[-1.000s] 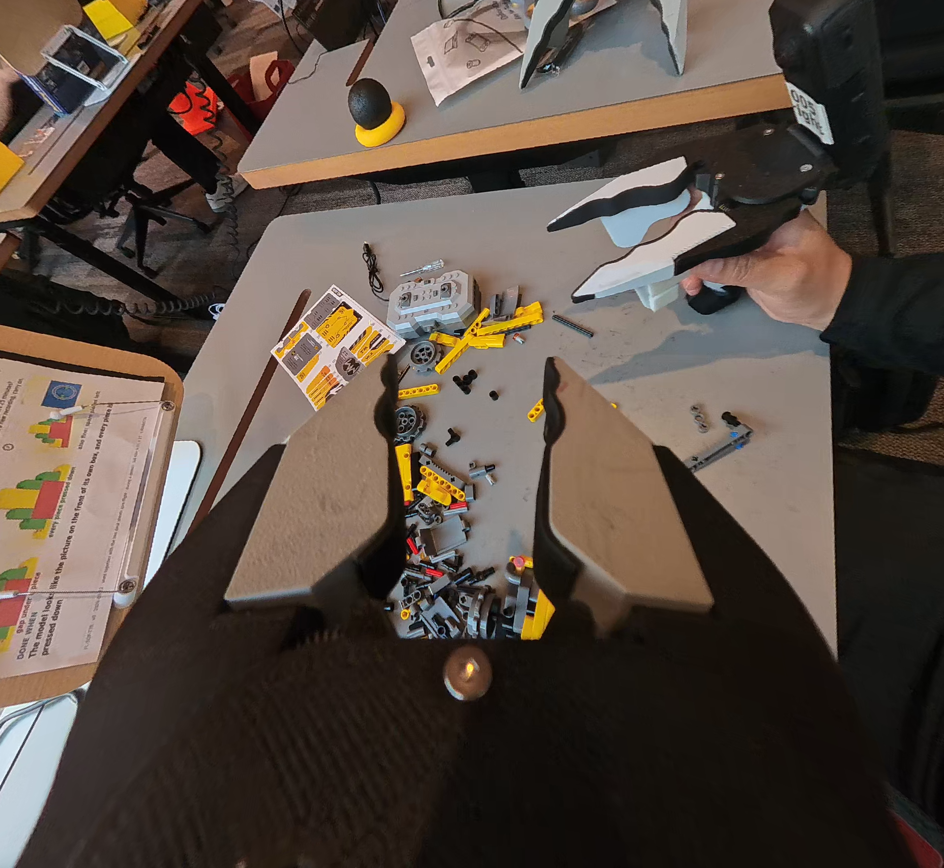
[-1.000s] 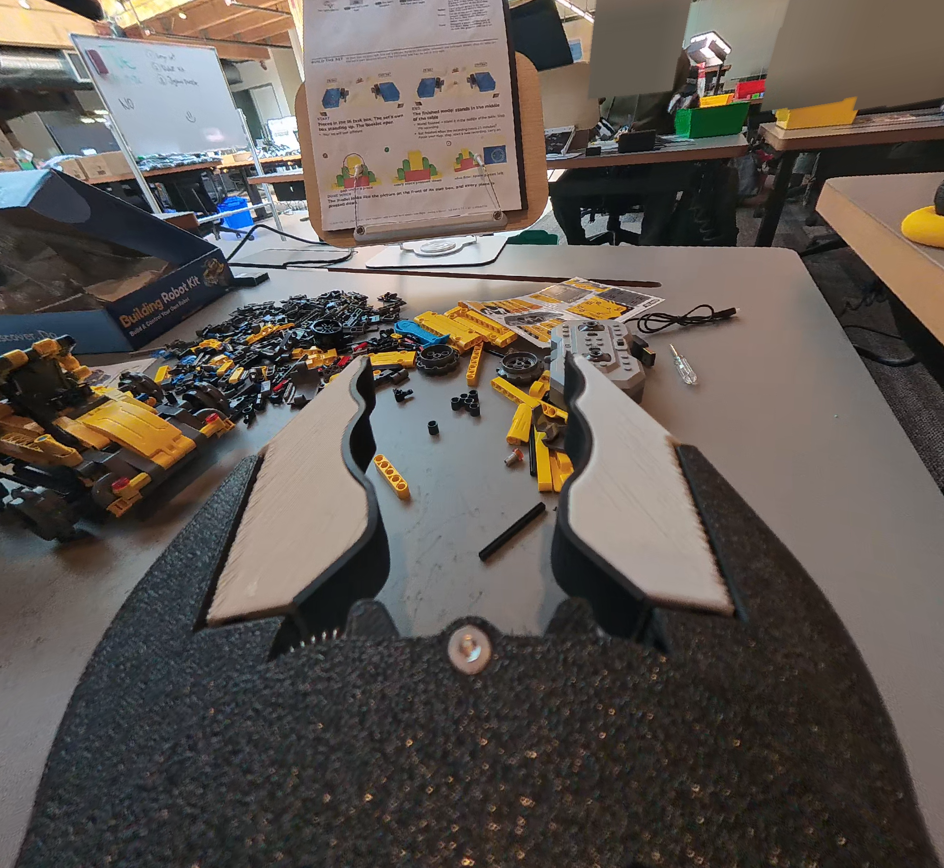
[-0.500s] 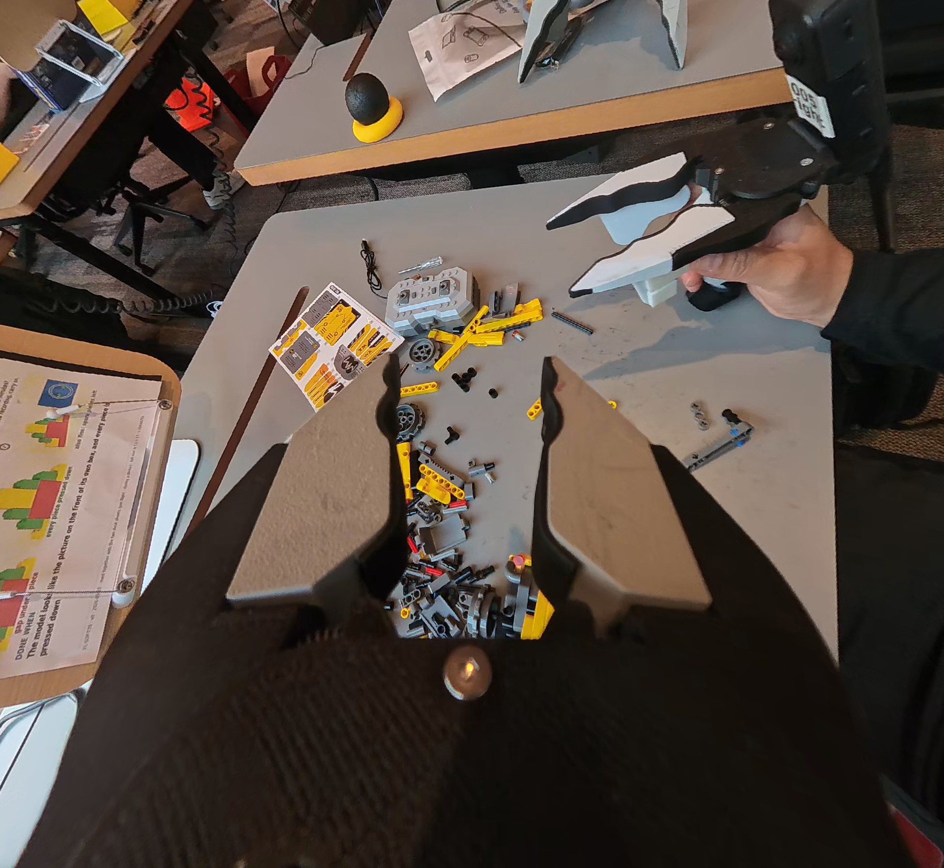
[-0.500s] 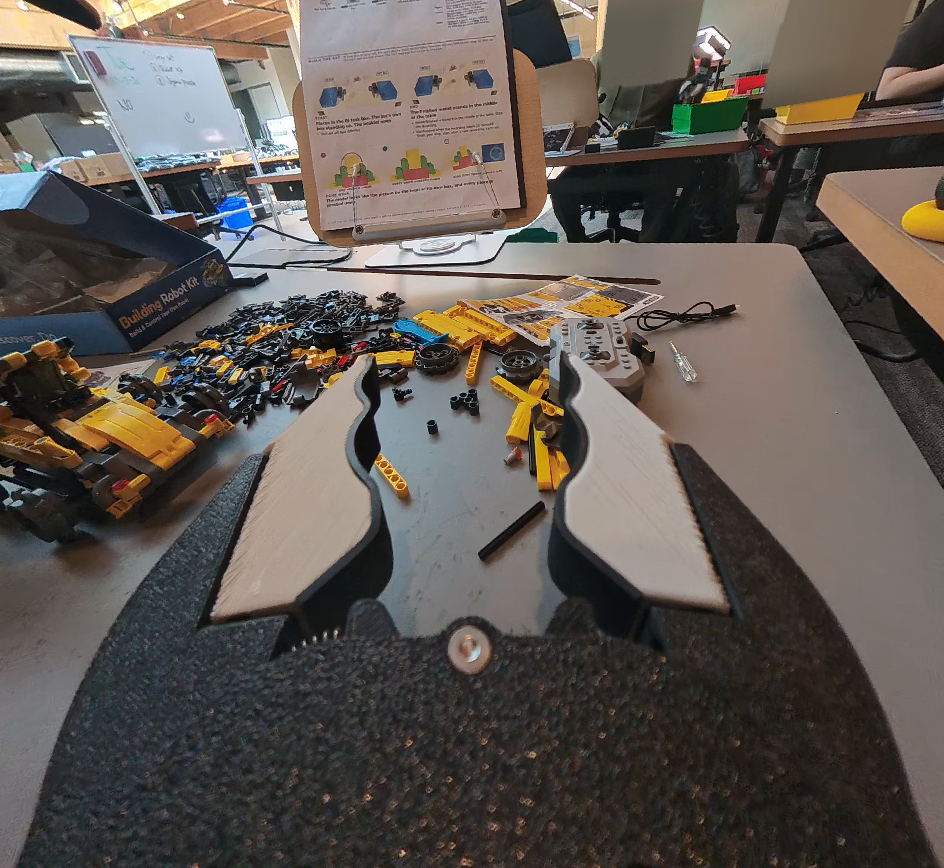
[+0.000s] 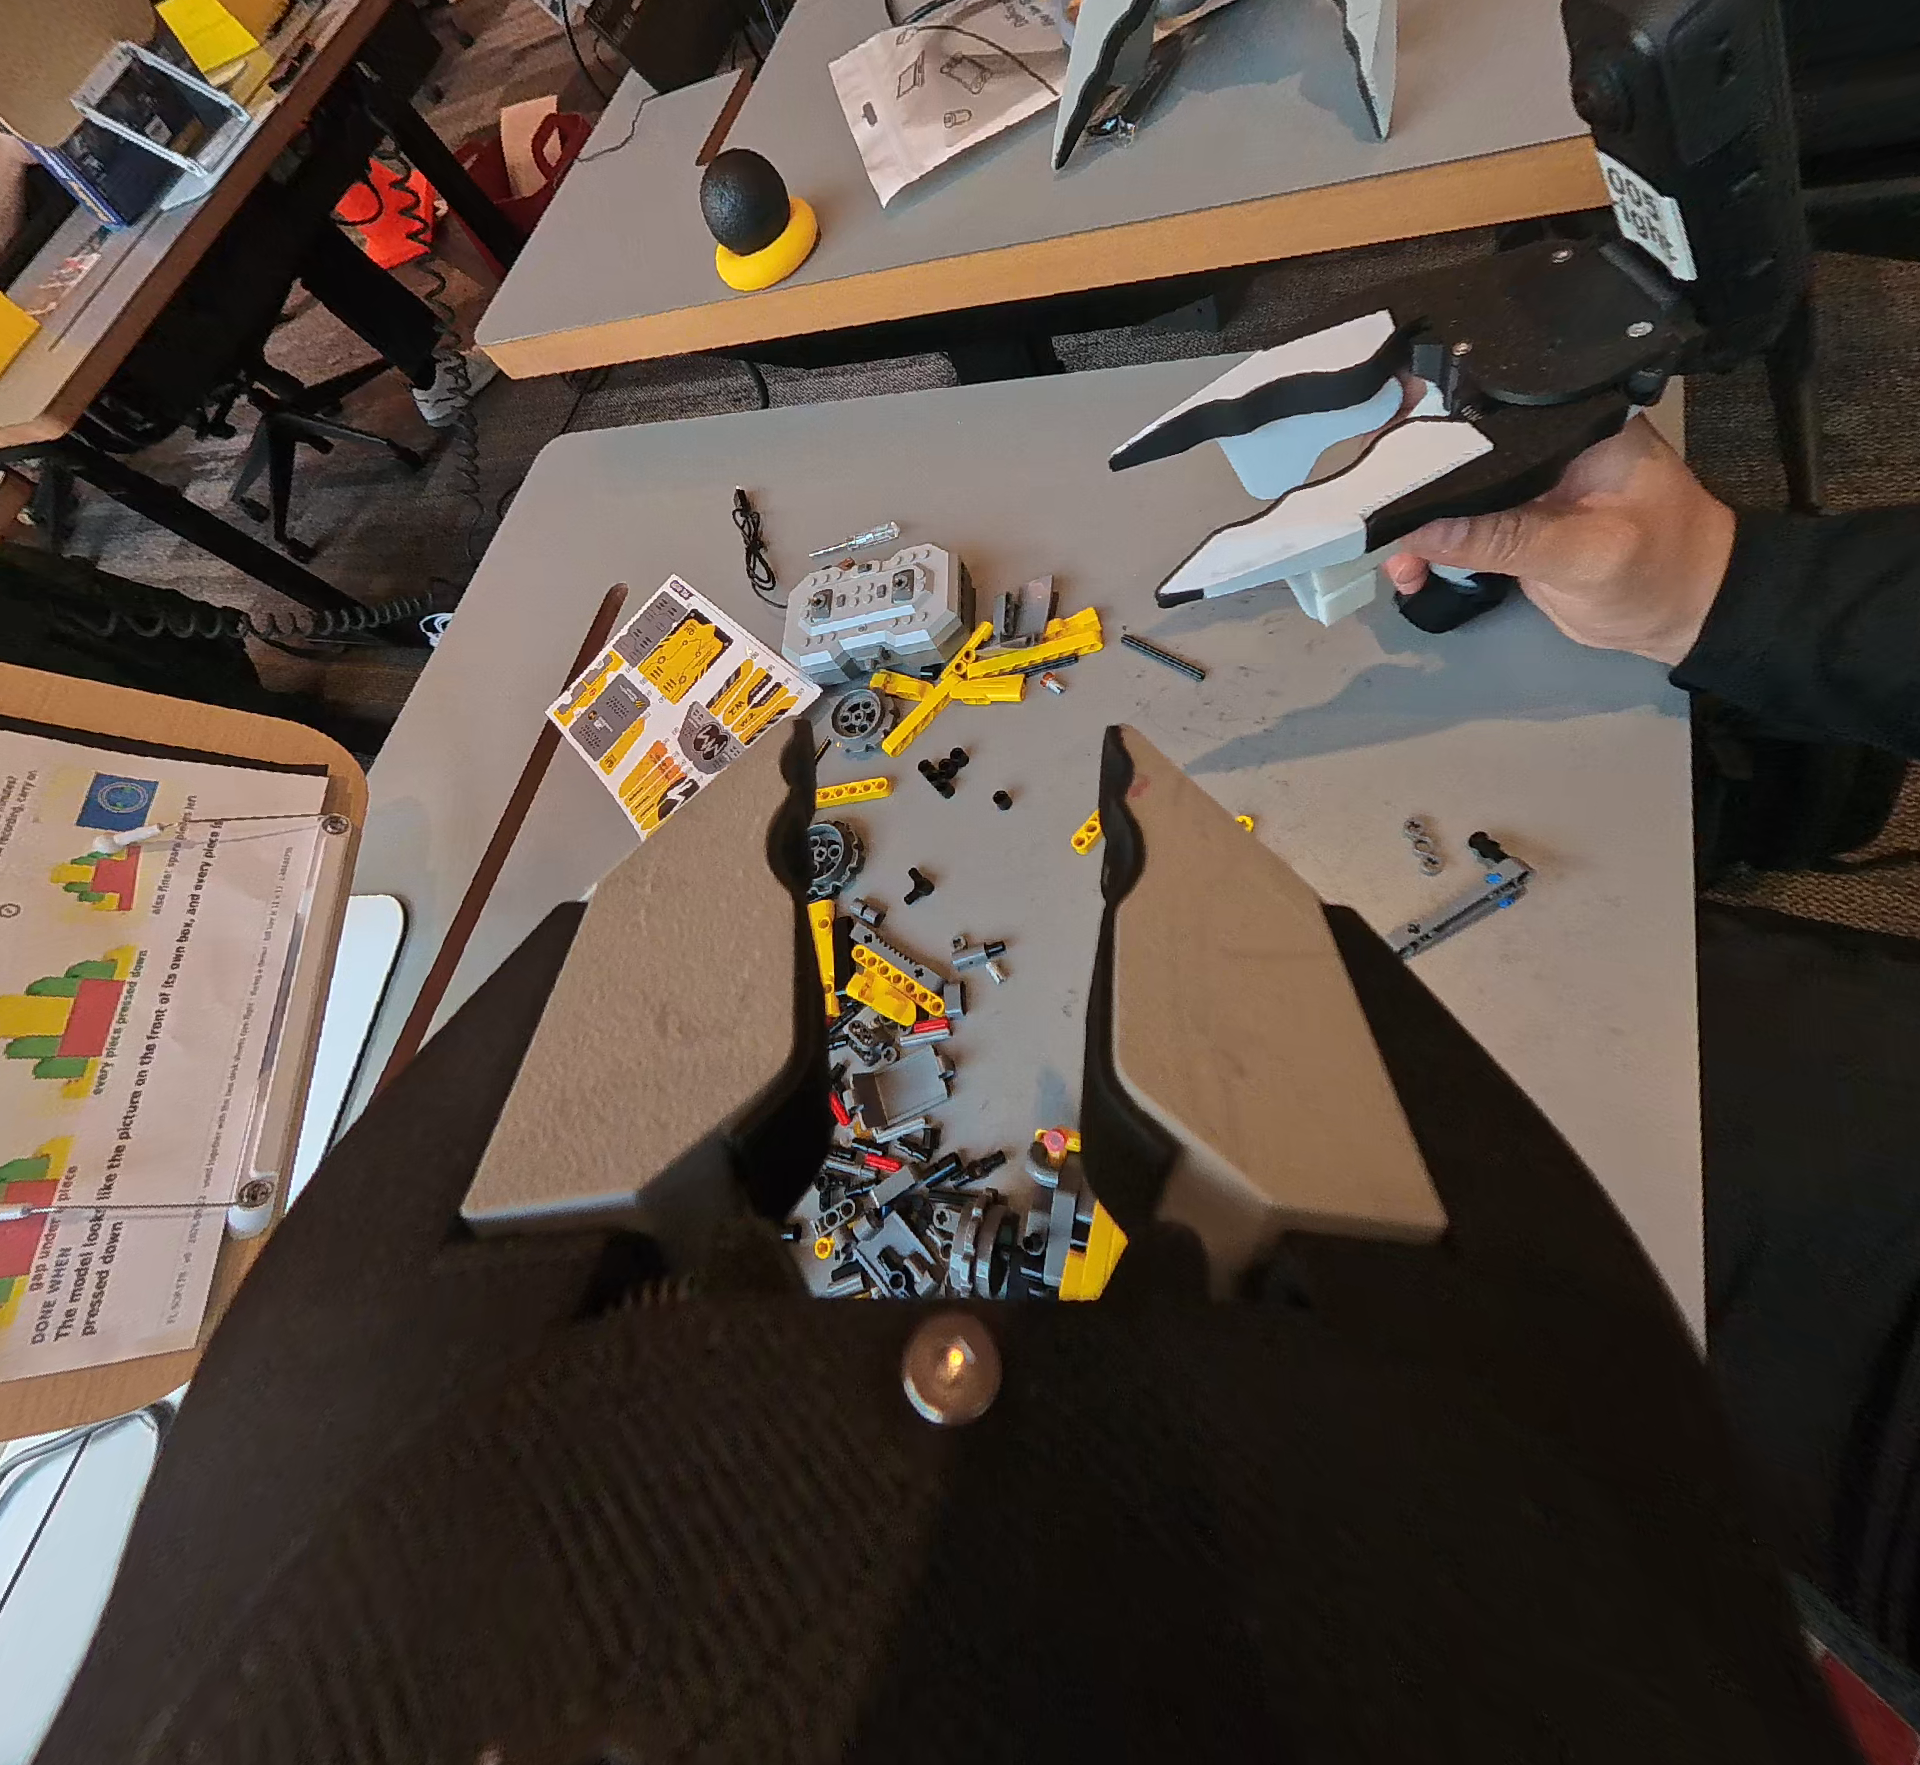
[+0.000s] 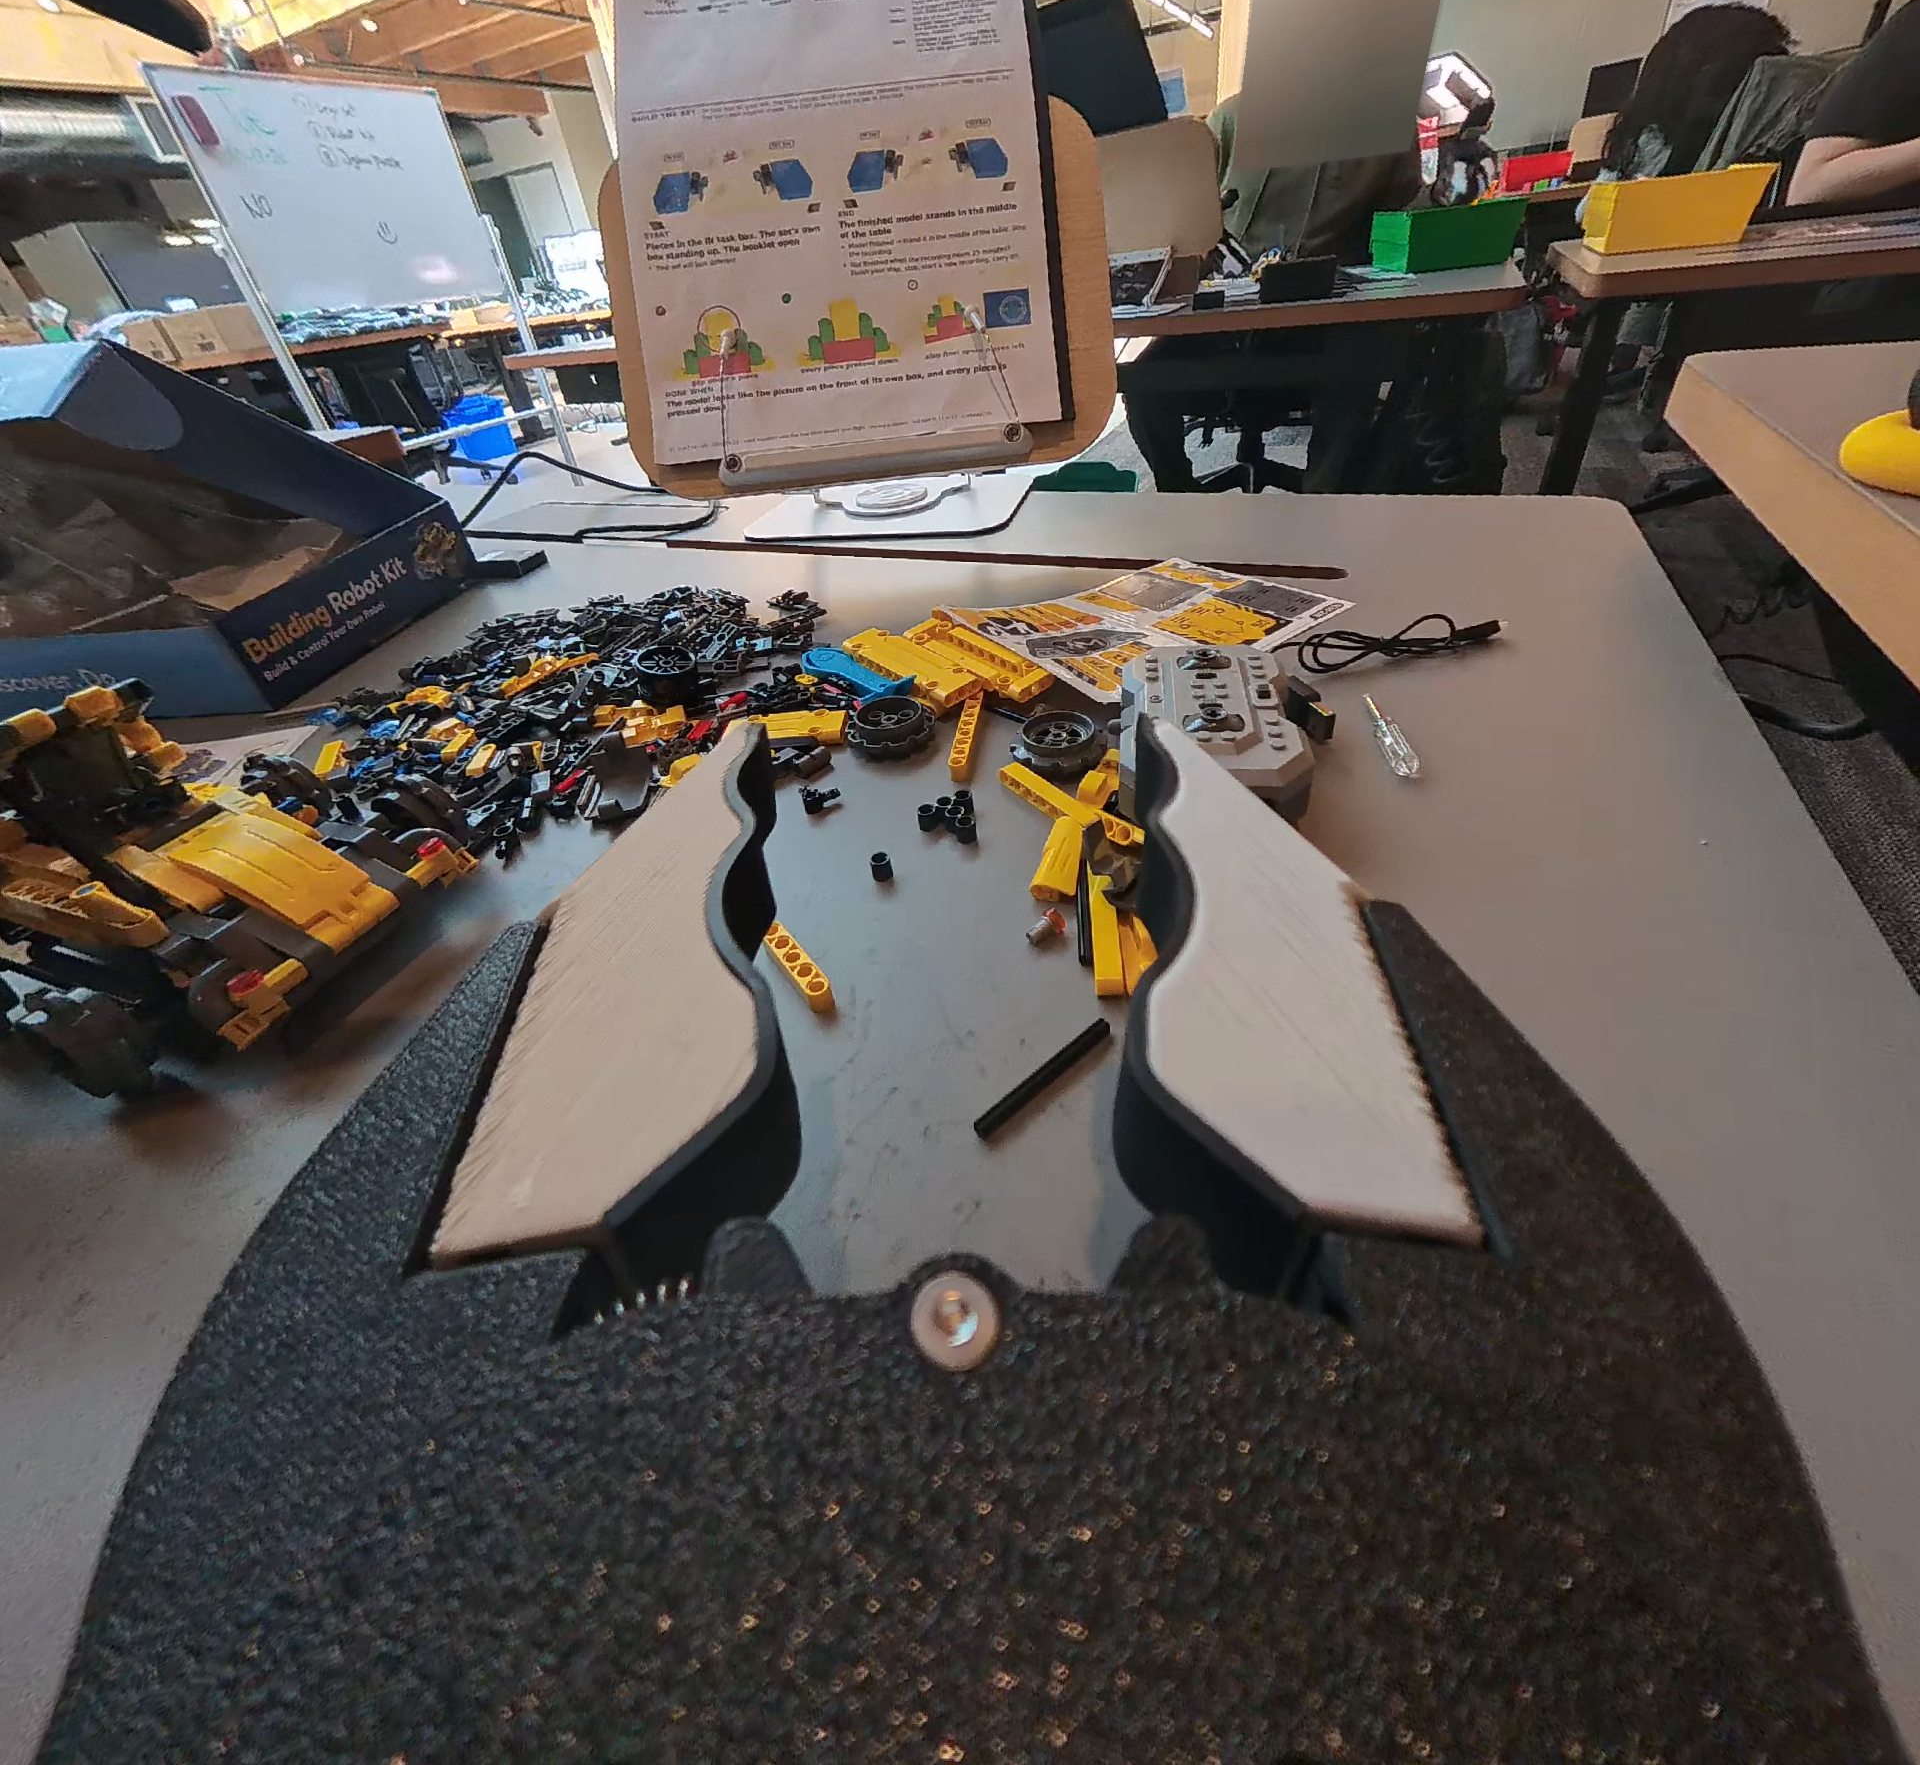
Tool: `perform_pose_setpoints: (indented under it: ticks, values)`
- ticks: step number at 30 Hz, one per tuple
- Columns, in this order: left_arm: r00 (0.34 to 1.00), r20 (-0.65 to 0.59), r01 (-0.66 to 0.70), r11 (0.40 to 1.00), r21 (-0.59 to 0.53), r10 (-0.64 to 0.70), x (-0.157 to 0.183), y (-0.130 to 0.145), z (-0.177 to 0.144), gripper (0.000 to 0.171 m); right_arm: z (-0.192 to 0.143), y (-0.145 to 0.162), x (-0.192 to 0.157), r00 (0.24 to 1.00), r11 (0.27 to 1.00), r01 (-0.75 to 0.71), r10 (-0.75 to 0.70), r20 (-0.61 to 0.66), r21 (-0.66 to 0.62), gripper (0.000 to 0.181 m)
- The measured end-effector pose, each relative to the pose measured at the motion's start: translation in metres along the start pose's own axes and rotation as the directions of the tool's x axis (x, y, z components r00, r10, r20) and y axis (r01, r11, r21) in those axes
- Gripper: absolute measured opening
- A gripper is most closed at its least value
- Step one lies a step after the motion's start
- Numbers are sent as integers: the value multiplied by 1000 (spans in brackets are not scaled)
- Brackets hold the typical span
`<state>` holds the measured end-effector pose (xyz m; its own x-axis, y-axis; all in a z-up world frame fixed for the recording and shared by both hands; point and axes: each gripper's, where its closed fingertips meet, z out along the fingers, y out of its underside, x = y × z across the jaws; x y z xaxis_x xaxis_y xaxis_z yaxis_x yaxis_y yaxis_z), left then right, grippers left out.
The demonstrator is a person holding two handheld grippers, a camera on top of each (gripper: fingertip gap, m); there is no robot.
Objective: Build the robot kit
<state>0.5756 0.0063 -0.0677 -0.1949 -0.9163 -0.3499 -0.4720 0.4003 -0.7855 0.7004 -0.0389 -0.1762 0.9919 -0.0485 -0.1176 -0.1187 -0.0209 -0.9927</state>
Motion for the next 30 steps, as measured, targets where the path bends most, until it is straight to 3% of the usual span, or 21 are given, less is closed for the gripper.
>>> perform_pose_setpoints:
  ticks: [22, 30]
  values:
    - [998, -49, 25, 999, -40, -27, 8, 8, 9, 54, -2, 3, -13, 999, 1000, 16, -15, 53, -20, 65]
    - [998, -64, 3, 998, -67, -7, 10, 14, 9, 54, -39, 14, -39, 994, 988, 15, 2, 113, -150, 65]
